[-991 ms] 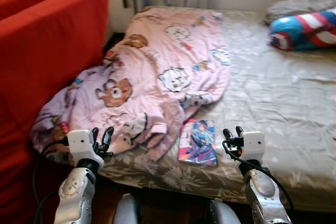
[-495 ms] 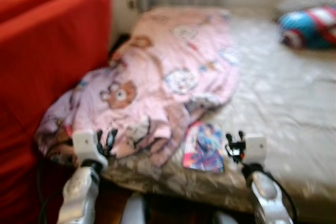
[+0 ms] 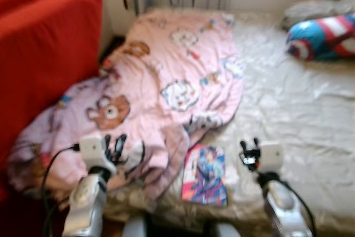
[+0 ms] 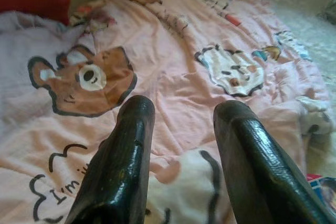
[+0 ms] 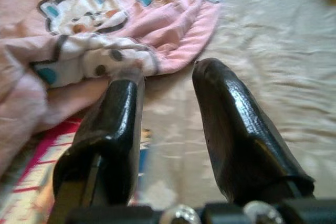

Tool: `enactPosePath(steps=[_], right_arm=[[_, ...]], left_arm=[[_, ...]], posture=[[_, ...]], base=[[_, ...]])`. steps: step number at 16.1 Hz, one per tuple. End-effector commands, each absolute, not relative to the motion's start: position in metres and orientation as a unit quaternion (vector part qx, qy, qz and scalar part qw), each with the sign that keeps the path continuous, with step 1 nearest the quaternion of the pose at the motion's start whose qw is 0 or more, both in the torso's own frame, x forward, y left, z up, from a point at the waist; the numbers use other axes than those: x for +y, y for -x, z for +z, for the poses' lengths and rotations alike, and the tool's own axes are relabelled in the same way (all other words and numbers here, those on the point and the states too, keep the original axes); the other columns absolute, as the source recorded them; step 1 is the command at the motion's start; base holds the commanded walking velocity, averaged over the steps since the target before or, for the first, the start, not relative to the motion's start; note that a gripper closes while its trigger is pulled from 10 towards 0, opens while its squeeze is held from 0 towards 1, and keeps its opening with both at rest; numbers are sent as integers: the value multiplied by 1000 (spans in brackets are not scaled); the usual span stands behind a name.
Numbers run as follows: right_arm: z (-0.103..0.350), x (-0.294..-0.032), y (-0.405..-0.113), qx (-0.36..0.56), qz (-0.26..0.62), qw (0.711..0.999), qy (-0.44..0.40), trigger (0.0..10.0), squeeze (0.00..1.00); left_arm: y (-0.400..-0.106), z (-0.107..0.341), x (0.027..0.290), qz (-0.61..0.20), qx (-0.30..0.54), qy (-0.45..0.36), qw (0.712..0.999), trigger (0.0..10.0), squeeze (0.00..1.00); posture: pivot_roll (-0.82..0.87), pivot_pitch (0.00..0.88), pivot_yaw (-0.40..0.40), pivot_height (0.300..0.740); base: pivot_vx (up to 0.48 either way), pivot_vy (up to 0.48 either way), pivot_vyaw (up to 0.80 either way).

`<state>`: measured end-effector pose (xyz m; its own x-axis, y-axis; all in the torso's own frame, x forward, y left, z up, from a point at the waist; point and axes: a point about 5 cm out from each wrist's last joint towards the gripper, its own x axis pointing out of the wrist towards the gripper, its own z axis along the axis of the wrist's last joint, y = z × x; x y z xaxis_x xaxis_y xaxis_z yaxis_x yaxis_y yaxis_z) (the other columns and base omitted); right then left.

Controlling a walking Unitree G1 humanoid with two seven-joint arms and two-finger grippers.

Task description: Clean up the room

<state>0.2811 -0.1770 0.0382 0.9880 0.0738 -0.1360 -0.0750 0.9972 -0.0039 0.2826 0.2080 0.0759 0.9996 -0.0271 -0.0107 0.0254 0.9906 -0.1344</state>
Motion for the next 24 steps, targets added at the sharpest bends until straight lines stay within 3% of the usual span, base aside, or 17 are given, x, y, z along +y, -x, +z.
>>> enactPosePath(steps=[1,7,8,9,12,15,16,17,22,23,24], right_arm=[[32,-173,-279,86,48,995,2,10000,0],[0,-168,-280,210,122,965,96,10000,0],[-1,-166,-285,227,134,958,110,10000,63],[-3,-166,-289,255,151,944,145,10000,1000],[0,-169,-297,259,191,907,271,10000,1000],[15,-182,-313,271,184,894,305,10000,1000],[22,-186,-319,278,196,887,312,10000,773],[27,-189,-323,279,206,883,317,10000,0],[40,-205,-330,313,238,853,343,10000,0],[40,-208,-330,315,232,855,340,10000,996],[40,-209,-330,315,229,856,339,10000,996]], left_arm=[[-280,74,212,-7,12,66,998,10000,0],[-293,85,201,-30,-1,68,997,10000,0],[-297,91,201,-37,-7,67,997,10000,0],[-299,96,204,-35,-14,55,998,10000,0],[-293,100,207,-38,-16,48,998,10000,0],[-275,96,215,-34,1,37,999,10000,0],[-269,95,218,-29,8,34,999,10000,0],[-267,94,220,-28,12,33,999,10000,0],[-257,93,222,-31,29,25,999,10000,0],[-256,93,222,-32,33,24,999,10000,0],[-255,92,222,-31,33,24,999,10000,0]], posture=[[-24,144,-12,637],[10,179,-4,637],[20,188,-2,637],[39,206,6,637],[67,234,21,637],[100,280,38,637],[104,287,43,637],[106,295,47,637],[116,299,57,637],[117,300,58,637],[118,299,60,637]], base=[[0,0,0],[0,0,0],[0,0,0],[0,0,0],[0,0,0],[0,0,0],[0,0,0],[0,0,0],[0,0,0],[0,0,0],[0,0,0]])
